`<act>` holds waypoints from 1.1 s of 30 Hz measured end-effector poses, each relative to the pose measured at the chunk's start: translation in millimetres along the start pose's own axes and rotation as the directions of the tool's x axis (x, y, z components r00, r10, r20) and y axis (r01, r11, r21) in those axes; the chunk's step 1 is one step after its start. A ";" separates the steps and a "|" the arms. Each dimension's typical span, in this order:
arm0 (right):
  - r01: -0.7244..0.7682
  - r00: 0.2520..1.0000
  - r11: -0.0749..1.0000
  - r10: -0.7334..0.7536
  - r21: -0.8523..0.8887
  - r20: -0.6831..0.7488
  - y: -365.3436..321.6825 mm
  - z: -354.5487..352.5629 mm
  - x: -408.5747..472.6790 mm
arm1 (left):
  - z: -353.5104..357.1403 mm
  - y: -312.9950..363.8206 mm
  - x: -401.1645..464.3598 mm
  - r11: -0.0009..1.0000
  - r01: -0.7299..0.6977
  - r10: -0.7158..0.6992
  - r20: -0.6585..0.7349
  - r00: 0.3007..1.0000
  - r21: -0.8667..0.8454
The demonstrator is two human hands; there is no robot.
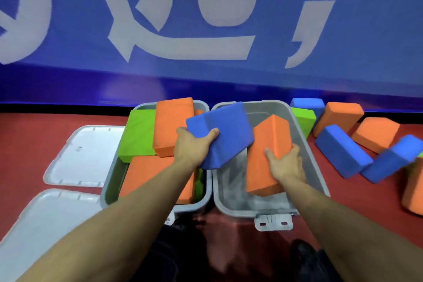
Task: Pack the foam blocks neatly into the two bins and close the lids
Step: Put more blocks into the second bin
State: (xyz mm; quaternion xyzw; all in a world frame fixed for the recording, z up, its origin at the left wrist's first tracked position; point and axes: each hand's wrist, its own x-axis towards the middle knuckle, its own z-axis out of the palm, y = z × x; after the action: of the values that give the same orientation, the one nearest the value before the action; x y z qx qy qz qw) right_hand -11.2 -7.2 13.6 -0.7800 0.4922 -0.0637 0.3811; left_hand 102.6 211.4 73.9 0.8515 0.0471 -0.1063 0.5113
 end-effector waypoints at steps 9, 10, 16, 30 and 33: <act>-0.100 0.946 0.955 0.179 -0.279 0.271 24.7 13.9 46.1 | 78.8 -40.4 -5.4 0.978 0.061 -0.086 0.121 0.989 0.198; -0.094 0.942 0.951 0.181 -0.296 0.283 25.0 16.6 49.6 | 84.0 -43.1 -5.9 0.974 0.042 -0.074 0.135 0.988 0.222; -0.101 0.913 0.983 0.154 -0.155 0.379 33.8 36.3 62.9 | 109.2 -61.1 -9.6 0.917 -0.030 -0.056 0.203 0.978 0.397; -0.096 0.816 0.973 0.199 -0.212 0.542 74.1 95.5 61.8 | 146.0 -92.7 -4.1 0.719 -0.077 -0.156 0.268 0.951 0.691; -0.049 0.837 0.960 0.191 -0.277 0.512 73.9 97.1 58.8 | 154.7 -99.8 -8.1 0.663 -0.095 -0.217 0.312 0.925 0.743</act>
State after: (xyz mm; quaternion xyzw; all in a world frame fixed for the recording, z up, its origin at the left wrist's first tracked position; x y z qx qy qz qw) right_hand 11.6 -20.2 -119.3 -0.7761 0.4190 0.2429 0.4038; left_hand 55.3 122.6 -80.4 0.9466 -0.0696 -0.2940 0.1129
